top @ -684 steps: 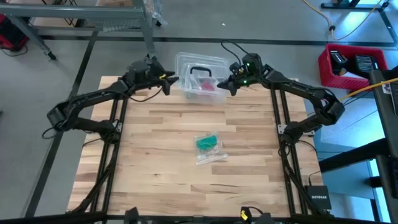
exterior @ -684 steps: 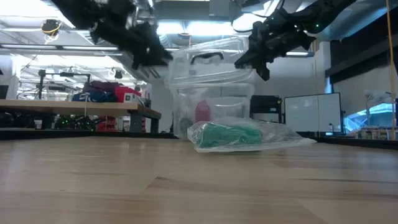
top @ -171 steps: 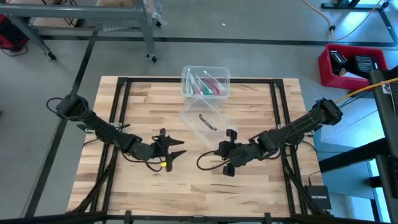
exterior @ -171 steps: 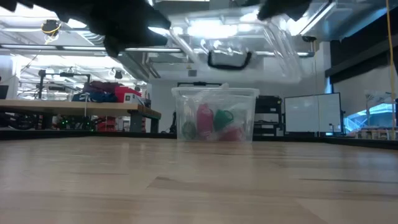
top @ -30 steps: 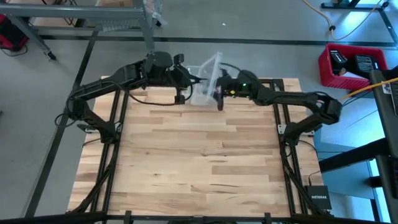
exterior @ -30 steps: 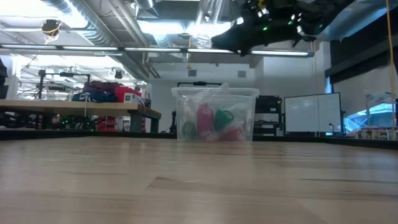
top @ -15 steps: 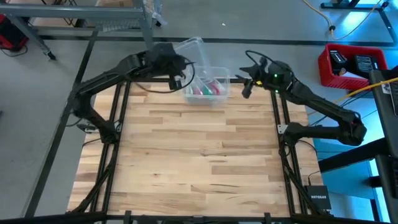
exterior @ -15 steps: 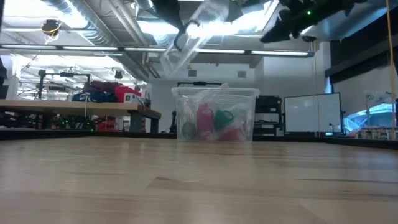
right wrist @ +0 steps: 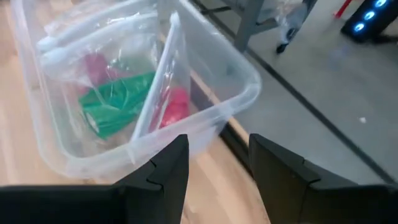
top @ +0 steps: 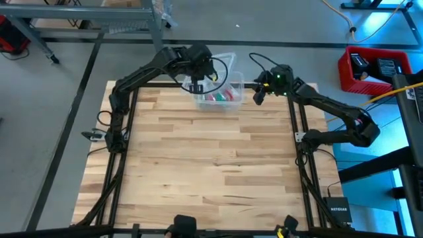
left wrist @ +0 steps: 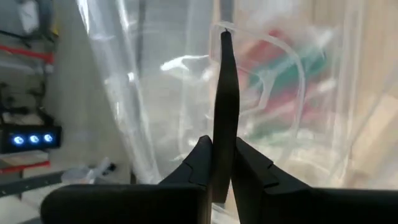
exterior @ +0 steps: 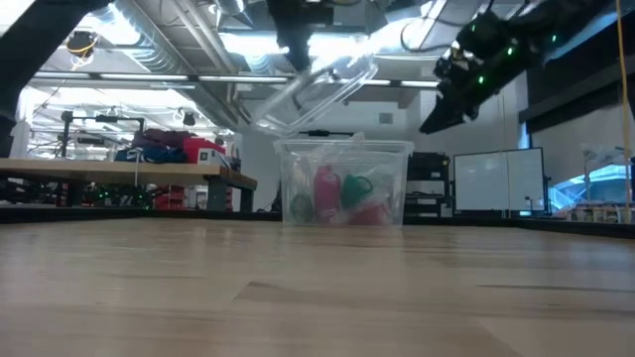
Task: Roll bandage
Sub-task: Close the transparent container
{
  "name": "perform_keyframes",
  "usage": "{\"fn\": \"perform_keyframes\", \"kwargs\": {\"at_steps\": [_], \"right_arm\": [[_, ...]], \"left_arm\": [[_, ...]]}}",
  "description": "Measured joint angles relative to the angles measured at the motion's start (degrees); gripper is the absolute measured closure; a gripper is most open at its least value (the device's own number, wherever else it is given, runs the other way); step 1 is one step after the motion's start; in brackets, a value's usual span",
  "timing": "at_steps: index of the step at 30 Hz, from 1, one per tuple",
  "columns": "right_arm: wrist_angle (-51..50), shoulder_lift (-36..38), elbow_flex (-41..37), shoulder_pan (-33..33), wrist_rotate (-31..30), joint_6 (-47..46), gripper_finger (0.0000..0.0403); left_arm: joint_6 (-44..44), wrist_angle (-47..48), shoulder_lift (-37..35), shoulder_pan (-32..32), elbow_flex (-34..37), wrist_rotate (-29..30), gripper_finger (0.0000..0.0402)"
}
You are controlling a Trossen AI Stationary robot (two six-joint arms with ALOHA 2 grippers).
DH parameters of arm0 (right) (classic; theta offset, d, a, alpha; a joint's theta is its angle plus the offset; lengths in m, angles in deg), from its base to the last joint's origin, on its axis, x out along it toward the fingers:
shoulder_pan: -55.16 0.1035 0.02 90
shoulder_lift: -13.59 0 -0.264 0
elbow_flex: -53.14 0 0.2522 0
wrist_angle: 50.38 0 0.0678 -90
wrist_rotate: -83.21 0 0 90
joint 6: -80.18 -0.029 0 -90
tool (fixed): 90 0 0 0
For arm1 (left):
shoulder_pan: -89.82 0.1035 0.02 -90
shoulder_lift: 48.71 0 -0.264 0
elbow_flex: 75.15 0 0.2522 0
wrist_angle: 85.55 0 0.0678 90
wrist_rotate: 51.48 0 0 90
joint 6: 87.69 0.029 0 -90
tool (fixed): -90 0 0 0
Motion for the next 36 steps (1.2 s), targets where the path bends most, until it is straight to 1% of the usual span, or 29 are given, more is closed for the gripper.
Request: {"fn": "perform_keyframes", "kwargs": {"at_steps": [4, 8, 14, 16, 20, 23, 25, 28, 36], "right_arm": [[6.3, -3.1, -3.5, -0.1, 2.0, -2.5, 0.0233], [9.6, -6.0, -4.5, 0.4, 4.9, -4.3, 0.0233], [12.8, -9.6, -4.4, 0.7, 5.3, -5.8, 0.0233], [13.0, -10.0, -4.3, 0.7, 5.2, -5.8, 0.0233], [13.6, -10.1, -4.3, 0.6, 5.2, -5.9, 0.0233], [14.2, -10.2, -4.4, 0.6, 5.8, -5.9, 0.0233], [14.4, -10.2, -4.4, 0.7, 6.0, -5.9, 0.0233], [14.4, -10.2, -4.4, 0.7, 6.4, -5.9, 0.0233], [14.1, -10.2, -4.4, 0.7, 6.9, -7.0, 0.0233]], "left_arm": [[-0.2, -2.7, -0.2, -0.1, -0.7, -0.9, 0.0375], [-1.6, -3.7, 1.5, 0.3, -0.1, -3.9, 0.0368], [-3.5, -3.5, 5.1, 0.1, -0.1, -3.5, 0.0366], [-3.9, -3.1, 5.9, -0.2, 0.0, -2.6, 0.0365], [-4.1, -3.1, 6.3, -0.8, 0.1, 1.6, 0.0364], [-4.5, -3.2, 6.2, -0.8, 0.0, 2.0, 0.0364], [-5.3, -3.4, 6.5, -0.6, 0.0, 1.0, 0.0364], [-5.5, -5.4, 7.6, -0.2, 0.0, -3.0, 0.0364], [-7.3, -6.9, 9.4, 0.0, 0.0, -3.8, 0.0364]]}}
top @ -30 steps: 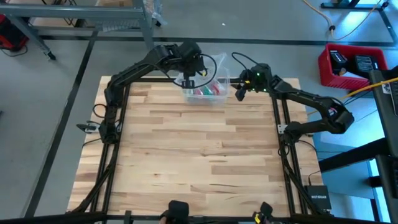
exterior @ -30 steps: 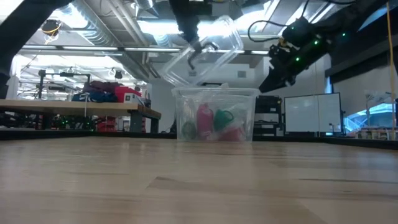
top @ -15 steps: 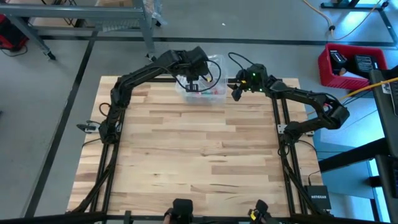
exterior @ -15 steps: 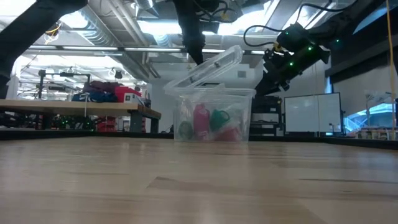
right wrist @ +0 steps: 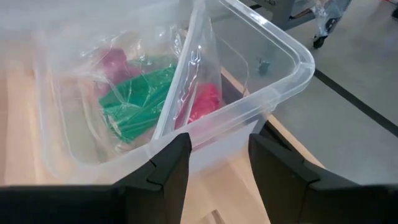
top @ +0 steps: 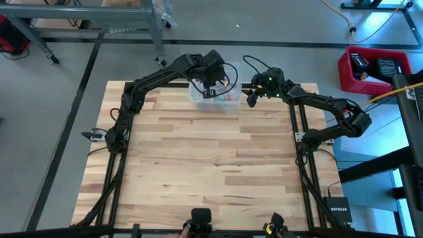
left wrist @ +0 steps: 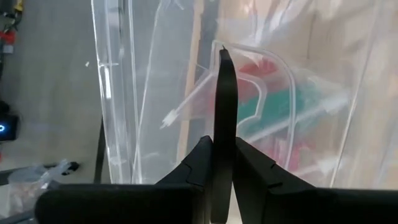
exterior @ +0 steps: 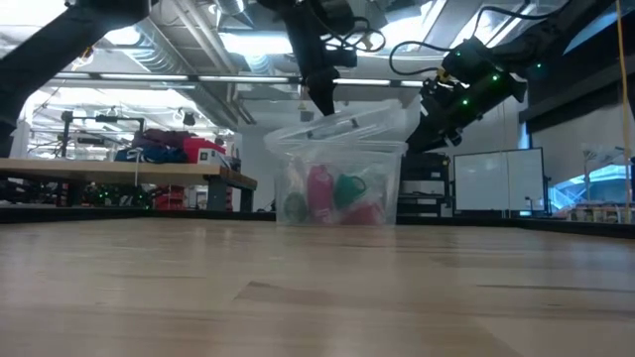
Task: Roll bandage
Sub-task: Close the transparent container
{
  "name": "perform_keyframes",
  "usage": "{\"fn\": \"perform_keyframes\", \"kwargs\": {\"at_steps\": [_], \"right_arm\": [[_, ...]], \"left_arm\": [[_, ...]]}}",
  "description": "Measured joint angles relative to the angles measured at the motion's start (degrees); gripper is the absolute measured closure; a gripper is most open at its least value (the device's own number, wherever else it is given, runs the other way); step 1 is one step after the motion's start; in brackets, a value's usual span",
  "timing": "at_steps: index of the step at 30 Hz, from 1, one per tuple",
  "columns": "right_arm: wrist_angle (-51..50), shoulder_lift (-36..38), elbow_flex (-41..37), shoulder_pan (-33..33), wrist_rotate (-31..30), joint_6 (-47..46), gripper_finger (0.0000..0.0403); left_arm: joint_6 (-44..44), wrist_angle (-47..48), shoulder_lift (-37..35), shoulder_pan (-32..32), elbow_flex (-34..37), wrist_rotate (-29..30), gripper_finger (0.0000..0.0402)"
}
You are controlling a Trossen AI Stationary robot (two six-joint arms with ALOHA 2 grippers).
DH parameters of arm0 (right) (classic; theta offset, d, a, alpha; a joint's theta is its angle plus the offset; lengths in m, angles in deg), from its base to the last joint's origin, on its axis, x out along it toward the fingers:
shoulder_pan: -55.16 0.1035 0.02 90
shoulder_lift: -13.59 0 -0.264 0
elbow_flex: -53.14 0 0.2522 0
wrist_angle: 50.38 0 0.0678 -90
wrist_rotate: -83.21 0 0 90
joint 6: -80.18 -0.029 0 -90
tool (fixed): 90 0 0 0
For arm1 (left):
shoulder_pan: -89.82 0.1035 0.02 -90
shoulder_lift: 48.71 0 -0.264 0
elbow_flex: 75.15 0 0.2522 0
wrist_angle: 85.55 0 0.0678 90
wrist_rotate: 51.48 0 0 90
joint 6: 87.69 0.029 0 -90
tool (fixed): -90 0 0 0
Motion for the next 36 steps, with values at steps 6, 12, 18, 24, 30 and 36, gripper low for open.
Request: {"fn": "perform_keyframes", "kwargs": {"at_steps": [6, 12, 18, 24, 30, 36], "right_arm": [[-0.1, 0.0, 0.0, 0.0, 0.9, -0.2, 0.0233], [-0.1, 0.0, 0.0, 0.0, 0.9, -0.1, 0.0233], [-0.1, 0.0, -0.1, 0.0, 0.9, 0.0, 0.0233], [-1.3, 0.1, 0.0, 0.0, -0.8, 0.0, 0.0233], [-12.2, 0.9, 4.1, -0.1, -8.1, 4.0, 0.0233], [-13.7, 3.7, 6.2, -0.1, -8.5, 4.5, 0.0233]], "left_arm": [[-0.2, -0.5, 0.9, 0.2, 0.0, -2.1, 0.0363], [-0.2, -0.7, 2.1, 0.2, 0.0, -2.5, 0.0363], [-0.4, -0.6, 2.1, -0.3, 0.0, -2.8, 0.0363], [-0.5, -0.7, 2.4, -0.4, 0.0, -3.3, 0.0351], [-1.0, -0.9, 2.5, -0.4, 0.0, -3.3, 0.0339], [-1.3, -0.8, 2.5, -0.4, 0.0, -4.1, 0.0314]]}}
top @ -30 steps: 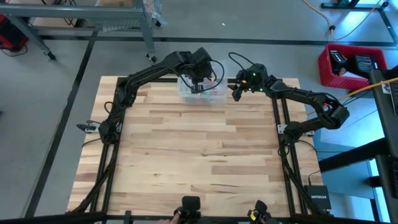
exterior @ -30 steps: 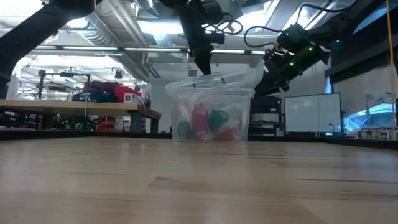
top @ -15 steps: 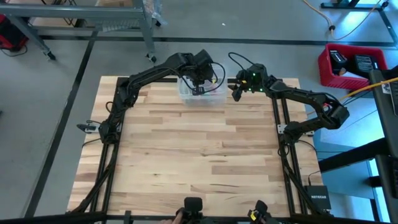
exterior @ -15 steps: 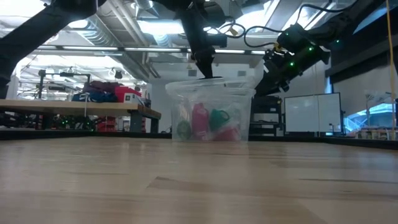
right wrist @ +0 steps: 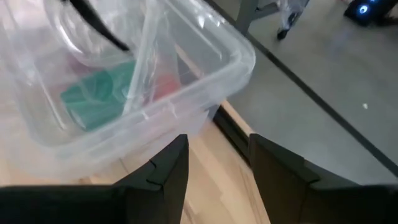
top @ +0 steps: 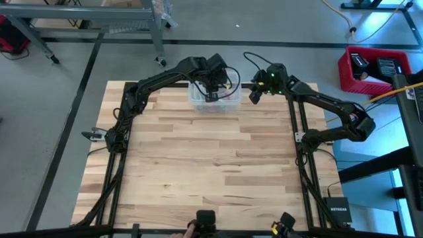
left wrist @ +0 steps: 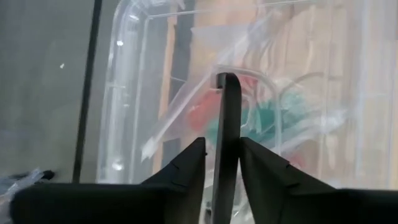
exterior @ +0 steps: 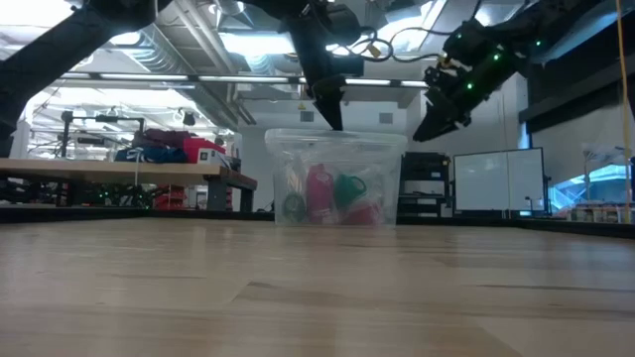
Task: Roll bandage
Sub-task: Close the transparent container
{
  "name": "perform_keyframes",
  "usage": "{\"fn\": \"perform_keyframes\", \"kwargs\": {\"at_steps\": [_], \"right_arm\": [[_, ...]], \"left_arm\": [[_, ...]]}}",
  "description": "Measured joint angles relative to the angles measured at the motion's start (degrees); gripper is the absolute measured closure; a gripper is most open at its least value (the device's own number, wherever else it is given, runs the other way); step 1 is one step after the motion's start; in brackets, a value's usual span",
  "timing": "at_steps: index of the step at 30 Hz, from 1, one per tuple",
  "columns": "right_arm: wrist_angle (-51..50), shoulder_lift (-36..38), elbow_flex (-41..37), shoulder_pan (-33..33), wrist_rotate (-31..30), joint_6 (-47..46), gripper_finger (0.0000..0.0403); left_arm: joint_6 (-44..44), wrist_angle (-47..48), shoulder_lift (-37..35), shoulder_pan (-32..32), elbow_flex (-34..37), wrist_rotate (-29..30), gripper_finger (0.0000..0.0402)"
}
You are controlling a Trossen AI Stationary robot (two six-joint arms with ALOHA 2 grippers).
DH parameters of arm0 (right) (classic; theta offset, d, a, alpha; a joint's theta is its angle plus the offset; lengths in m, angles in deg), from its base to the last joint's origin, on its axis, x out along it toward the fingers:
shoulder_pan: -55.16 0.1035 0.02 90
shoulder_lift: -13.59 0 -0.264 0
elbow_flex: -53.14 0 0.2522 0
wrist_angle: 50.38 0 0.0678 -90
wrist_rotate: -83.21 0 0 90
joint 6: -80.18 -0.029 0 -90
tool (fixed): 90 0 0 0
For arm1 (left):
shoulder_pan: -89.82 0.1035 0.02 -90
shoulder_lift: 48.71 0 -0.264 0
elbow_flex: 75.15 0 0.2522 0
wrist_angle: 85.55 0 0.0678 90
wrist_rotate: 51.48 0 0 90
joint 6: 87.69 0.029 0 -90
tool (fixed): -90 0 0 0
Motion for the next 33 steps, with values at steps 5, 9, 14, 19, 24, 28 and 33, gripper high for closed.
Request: {"fn": "perform_keyframes", "kwargs": {"at_steps": [5, 9, 14, 19, 24, 28, 33], "right_arm": [[-0.2, 2.3, 0.1, 0.0, 0.0, -0.1, 0.0233], [0.0, 3.0, 0.1, 0.0, 1.9, -0.2, 0.0233], [6.1, 3.0, -0.7, 0.1, 9.3, -0.9, 0.0233], [17.8, 0.2, -3.3, 1.6, 15.5, -2.2, 0.0233], [23.3, -4.5, -3.7, 2.3, 15.5, -2.3, 0.0233], [24.3, -8.7, -3.8, 2.3, 15.5, -2.2, 0.0233], [24.3, -10.8, -3.7, 2.3, 15.1, -1.6, 0.0233]], "left_arm": [[0.0, 0.1, 0.1, 0.0, 0.0, -1.3, 0.0264], [1.6, 0.6, -0.6, -0.4, 0.0, -1.3, 0.0227], [2.4, 2.2, -3.9, -0.7, -1.5, -1.1, 0.0210], [-1.5, 2.0, -8.4, 2.4, 0.8, -11.0, 0.0221], [-4.3, -2.4, -11.2, 6.3, 10.7, -15.2, 0.0240], [-4.6, -8.4, -13.8, 7.5, 21.8, -15.7, 0.0256], [-4.6, -15.3, -20.1, 7.6, 31.2, -16.5, 0.0272]]}}
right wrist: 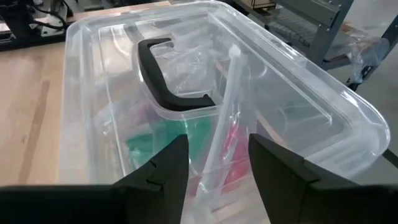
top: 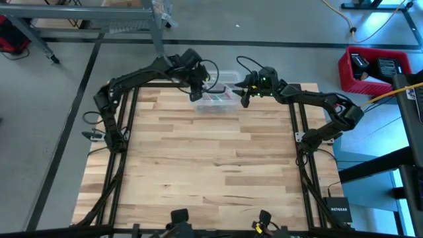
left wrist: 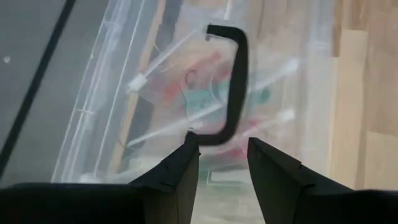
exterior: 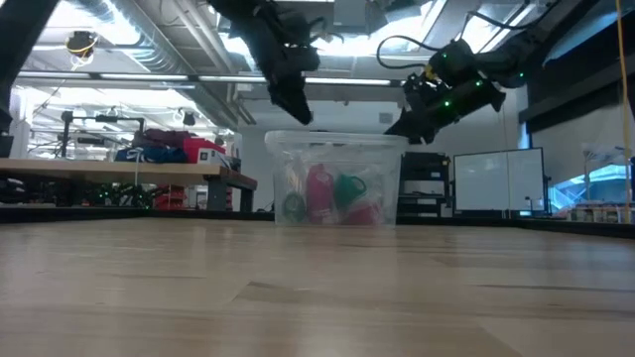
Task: Roll bandage
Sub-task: Close the transparent container, then return to Home Position
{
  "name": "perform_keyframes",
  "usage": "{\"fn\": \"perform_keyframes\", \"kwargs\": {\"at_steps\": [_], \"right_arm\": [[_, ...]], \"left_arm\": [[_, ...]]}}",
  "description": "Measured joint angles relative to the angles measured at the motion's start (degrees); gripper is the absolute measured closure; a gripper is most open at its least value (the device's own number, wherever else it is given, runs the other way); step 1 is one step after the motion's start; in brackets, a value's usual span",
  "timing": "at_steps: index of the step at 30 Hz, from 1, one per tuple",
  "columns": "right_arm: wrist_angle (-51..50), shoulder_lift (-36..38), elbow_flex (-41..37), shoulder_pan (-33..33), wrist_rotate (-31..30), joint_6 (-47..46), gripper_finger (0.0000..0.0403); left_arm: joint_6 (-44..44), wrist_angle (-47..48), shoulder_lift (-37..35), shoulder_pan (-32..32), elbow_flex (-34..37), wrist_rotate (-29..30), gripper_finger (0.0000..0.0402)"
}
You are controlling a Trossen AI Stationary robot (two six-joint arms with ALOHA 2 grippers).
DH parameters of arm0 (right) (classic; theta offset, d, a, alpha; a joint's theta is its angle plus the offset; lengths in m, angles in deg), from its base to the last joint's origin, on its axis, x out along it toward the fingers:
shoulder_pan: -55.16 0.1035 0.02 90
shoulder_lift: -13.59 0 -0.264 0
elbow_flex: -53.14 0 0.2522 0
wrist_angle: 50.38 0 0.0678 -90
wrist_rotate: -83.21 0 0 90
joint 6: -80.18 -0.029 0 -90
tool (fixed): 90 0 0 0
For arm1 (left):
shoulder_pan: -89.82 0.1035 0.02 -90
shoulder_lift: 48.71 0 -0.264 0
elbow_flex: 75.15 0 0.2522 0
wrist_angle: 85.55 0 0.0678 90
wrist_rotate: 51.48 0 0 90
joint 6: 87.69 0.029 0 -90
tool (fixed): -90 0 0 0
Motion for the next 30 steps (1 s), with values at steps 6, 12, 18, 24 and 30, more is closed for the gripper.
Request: {"fn": "perform_keyframes", "kwargs": {"at_steps": [6, 12, 18, 24, 30], "right_arm": [[0.0, -0.1, 0.0, 0.0, -1.8, 0.2, 0.0233], [0.1, -0.6, 0.1, 0.0, -2.4, 0.1, 0.0233], [-0.2, -0.3, 0.1, 0.0, -3.1, -0.2, 0.0233], [-3.0, 2.0, 3.2, 0.0, -2.6, -0.8, 0.0233], [-10.3, 5.3, 9.2, 0.5, -1.9, -1.6, 0.0233]], "left_arm": [[-0.3, -9.6, -3.8, 2.4, 13.5, -1.0, 0.0280], [0.3, -27.0, -4.6, 4.9, 26.3, -10.3, 0.0280], [-1.5, -29.6, -5.5, 6.6, 26.6, -13.3, 0.0280], [0.0, -29.1, -12.2, 5.8, 24.8, -11.1, 0.0280], [0.1, -29.9, -20.4, 4.6, 24.6, -9.7, 0.0284]]}}
